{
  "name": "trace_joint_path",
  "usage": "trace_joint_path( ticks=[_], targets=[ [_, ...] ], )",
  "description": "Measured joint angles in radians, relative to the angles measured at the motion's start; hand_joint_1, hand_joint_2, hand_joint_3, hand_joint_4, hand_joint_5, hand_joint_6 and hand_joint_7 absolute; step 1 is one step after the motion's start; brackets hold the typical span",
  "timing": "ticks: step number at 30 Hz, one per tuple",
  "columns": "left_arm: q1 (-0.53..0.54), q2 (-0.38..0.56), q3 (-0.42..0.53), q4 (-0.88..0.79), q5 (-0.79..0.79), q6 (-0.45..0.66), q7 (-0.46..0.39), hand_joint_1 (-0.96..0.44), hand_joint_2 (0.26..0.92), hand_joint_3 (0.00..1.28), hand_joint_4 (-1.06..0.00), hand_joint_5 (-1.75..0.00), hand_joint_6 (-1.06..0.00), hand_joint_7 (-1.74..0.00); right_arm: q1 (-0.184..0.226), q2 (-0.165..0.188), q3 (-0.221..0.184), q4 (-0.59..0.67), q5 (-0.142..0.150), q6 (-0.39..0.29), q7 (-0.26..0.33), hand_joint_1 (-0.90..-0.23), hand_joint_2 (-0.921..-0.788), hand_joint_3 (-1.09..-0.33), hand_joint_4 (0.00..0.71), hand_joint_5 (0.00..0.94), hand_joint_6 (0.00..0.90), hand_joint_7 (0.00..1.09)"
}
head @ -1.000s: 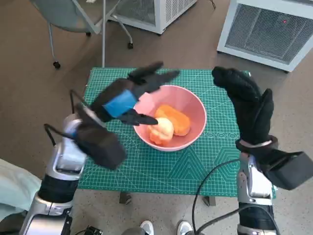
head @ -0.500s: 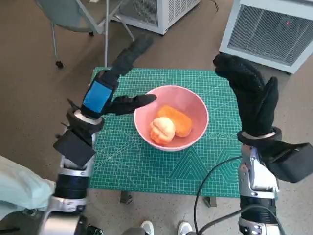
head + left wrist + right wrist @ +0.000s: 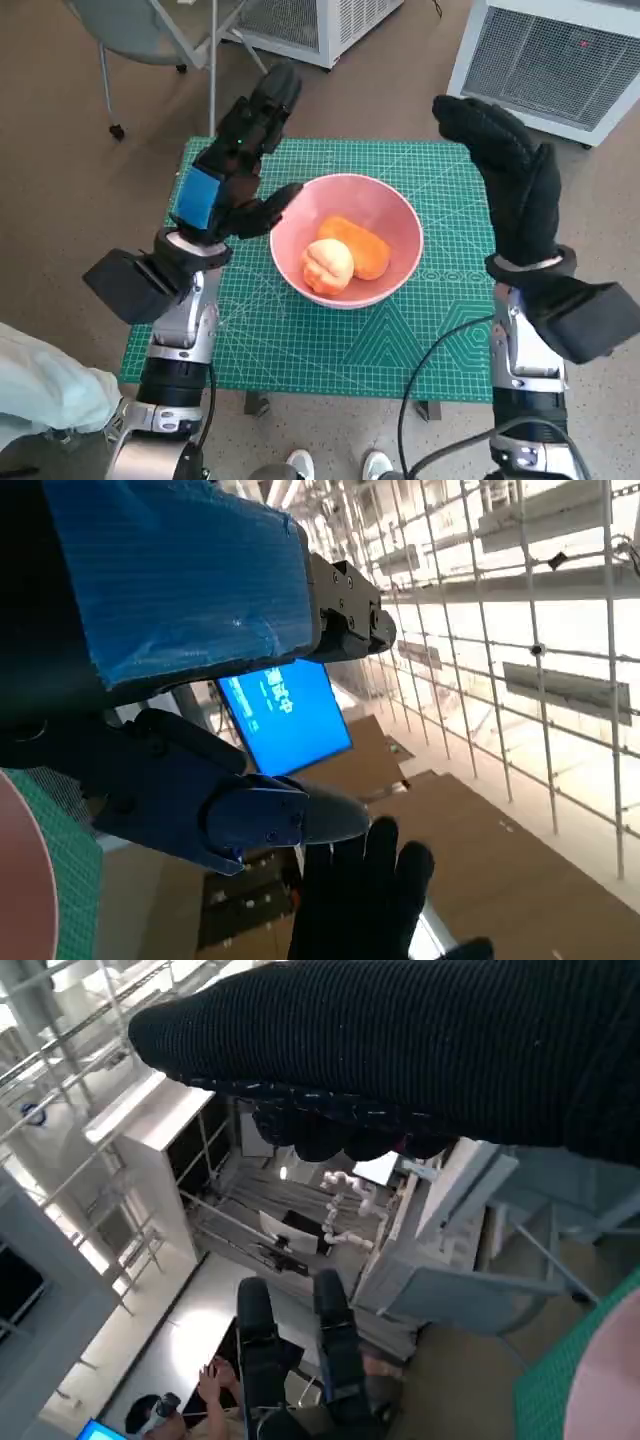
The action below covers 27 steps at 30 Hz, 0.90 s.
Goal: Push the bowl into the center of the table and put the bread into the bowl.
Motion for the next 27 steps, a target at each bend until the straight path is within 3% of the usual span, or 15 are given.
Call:
trace_joint_path(
  ticks=[27],
  targets=[
    [0.001,-0.004,0.005,0.036,0.012,-0.056,-0.019,-0.69,0.921,0.45,-0.11,0.0,-0.22,0.0,0.0,0.0,0.0,-0.026,-0.002,0.027,-0.001,-0.689,-0.921,-0.775,0.141,0.0,-0.001,0.49]
  ],
)
